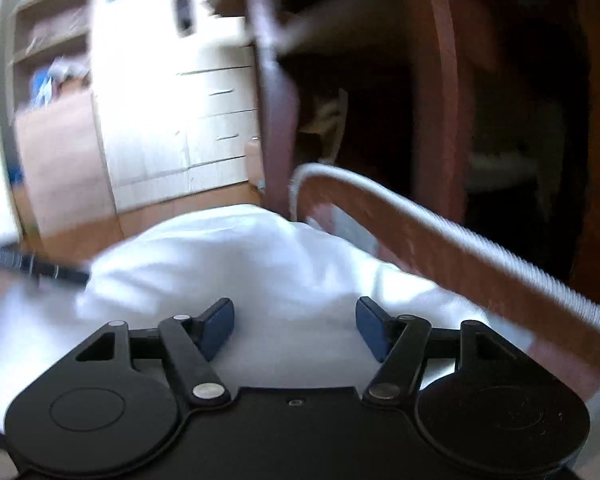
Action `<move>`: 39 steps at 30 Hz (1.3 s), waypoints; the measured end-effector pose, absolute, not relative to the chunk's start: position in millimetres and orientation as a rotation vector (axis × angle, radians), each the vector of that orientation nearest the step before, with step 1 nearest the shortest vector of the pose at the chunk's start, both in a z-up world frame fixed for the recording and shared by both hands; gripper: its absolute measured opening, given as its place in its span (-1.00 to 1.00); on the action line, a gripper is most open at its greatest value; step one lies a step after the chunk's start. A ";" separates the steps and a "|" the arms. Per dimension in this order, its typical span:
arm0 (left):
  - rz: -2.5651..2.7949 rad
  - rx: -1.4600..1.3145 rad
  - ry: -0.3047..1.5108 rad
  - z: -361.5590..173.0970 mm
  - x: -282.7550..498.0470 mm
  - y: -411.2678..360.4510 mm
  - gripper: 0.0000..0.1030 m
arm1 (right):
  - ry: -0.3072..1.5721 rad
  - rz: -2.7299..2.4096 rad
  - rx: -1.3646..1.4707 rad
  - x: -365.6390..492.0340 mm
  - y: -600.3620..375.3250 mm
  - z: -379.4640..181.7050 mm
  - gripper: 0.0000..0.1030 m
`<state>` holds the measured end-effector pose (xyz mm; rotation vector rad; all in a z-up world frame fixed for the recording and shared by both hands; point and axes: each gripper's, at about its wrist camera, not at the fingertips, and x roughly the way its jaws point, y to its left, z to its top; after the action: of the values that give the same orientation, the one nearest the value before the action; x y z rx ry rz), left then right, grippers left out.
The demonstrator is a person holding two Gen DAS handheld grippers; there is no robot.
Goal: Fold clothes
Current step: 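Lower the shirt onto the clothes stack and open both grippers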
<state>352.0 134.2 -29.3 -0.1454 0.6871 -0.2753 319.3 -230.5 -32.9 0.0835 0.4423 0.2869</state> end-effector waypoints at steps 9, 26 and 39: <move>-0.186 -0.104 0.661 -11.4 335.2 118.9 0.20 | 0.494 0.004 0.113 318.9 -257.1 -19.7 0.24; -0.315 -0.041 0.877 37.2 98.1 76.2 1.00 | 0.524 0.236 0.130 78.0 -180.2 23.4 0.43; -0.163 0.019 0.826 36.4 22.2 36.4 1.00 | 0.725 0.126 0.130 8.5 -172.3 36.1 0.59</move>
<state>22.2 36.4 36.4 0.0194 0.8258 -0.1634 8.5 -172.3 36.1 0.1299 0.7247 0.1260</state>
